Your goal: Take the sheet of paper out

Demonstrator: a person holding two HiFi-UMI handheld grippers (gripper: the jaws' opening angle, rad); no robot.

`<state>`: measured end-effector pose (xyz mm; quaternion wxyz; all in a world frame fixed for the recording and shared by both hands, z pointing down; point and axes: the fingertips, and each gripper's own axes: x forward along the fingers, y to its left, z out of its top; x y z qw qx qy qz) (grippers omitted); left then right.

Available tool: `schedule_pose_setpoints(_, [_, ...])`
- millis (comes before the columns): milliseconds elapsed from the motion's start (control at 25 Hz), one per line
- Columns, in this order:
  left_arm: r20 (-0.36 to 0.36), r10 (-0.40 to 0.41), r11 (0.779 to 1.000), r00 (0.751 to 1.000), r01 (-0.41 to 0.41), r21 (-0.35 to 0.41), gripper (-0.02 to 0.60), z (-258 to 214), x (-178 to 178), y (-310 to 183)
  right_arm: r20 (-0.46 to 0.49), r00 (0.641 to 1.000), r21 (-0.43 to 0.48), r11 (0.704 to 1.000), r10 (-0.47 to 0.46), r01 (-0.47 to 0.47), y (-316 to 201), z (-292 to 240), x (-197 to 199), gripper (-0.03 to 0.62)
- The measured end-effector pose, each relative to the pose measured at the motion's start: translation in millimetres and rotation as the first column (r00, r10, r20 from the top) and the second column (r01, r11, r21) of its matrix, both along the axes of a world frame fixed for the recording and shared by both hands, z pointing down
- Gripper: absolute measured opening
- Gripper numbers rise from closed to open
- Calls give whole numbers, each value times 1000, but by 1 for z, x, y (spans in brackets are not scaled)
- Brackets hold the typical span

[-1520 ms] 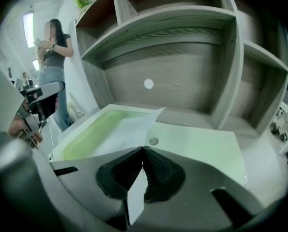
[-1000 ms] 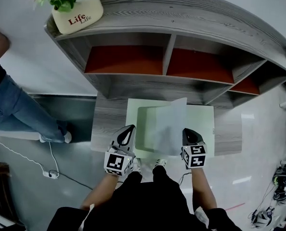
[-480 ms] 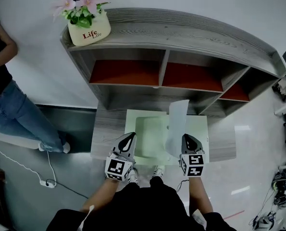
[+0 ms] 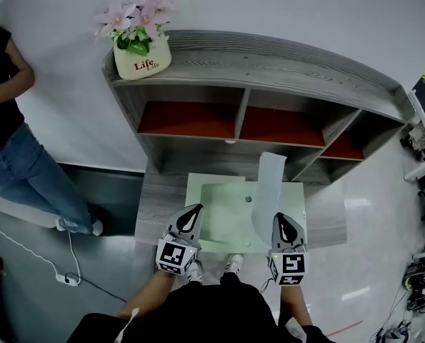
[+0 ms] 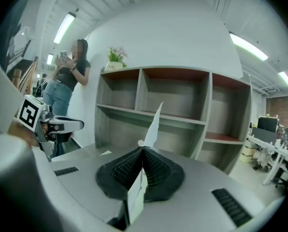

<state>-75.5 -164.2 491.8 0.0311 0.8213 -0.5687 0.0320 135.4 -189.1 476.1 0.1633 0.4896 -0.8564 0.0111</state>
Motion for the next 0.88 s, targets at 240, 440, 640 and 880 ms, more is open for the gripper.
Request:
schedule_pose_setpoints(240, [6, -12, 999, 1000, 12, 45, 6, -20, -9, -5, 38, 999, 134, 991, -5, 0, 15, -49, 3, 23])
schedule_pose_setpoints(440, [1, -3, 996, 1000, 3, 87, 6, -41, -11, -3, 79, 997, 251, 968, -7, -14, 24, -92, -2, 23])
schedule_pose_setpoints(640, [-5, -3, 992, 1000, 3, 125, 6, -58, -13, -3, 97, 995, 349, 937, -10, -25, 31, -130, -6, 23])
schedule_pose_setpoints(880, [-7, -11, 990, 1000, 12, 143, 6, -67, -18, -3, 109, 994, 394, 918, -5, -39, 23, -144, -12, 23])
